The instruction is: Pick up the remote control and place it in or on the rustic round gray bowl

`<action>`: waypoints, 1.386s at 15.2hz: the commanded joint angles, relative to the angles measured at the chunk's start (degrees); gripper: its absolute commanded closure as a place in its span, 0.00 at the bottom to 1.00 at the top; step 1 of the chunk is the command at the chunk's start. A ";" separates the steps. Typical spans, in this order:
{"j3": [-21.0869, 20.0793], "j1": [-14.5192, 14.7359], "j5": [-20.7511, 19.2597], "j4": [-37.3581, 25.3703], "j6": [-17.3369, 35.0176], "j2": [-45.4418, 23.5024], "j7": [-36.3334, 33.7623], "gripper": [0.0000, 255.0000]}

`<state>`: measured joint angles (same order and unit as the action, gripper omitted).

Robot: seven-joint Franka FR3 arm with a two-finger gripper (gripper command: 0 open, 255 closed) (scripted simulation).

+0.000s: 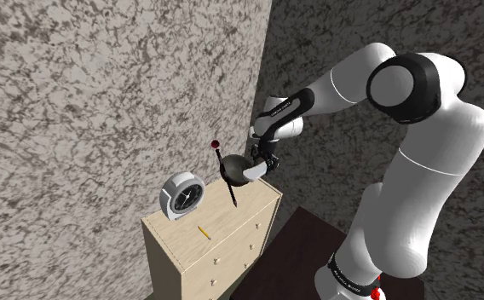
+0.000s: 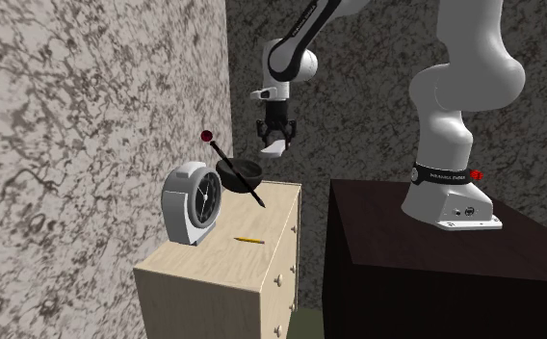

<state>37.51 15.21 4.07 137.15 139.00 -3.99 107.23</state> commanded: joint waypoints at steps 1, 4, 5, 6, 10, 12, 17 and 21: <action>-0.62 -0.35 3.95 -4.95 -1.51 -4.49 2.39 1.00; -2.22 -2.08 8.58 -13.26 -4.62 -11.11 4.96 1.00; -2.79 -2.82 9.81 -16.14 -5.76 -13.25 5.55 1.00; -3.36 -3.60 10.92 -19.09 -6.95 -15.36 6.04 1.00; -5.30 -6.44 14.02 -28.60 -10.38 -22.36 7.12 1.00; -5.76 -6.78 14.72 -28.35 -9.27 -23.34 7.56 1.00; -6.97 -7.65 16.52 -27.95 -6.59 -25.91 8.69 1.00; -8.04 -8.43 17.97 -27.86 -4.53 -28.06 9.60 1.00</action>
<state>29.78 6.87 21.70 109.26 134.07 -31.52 116.73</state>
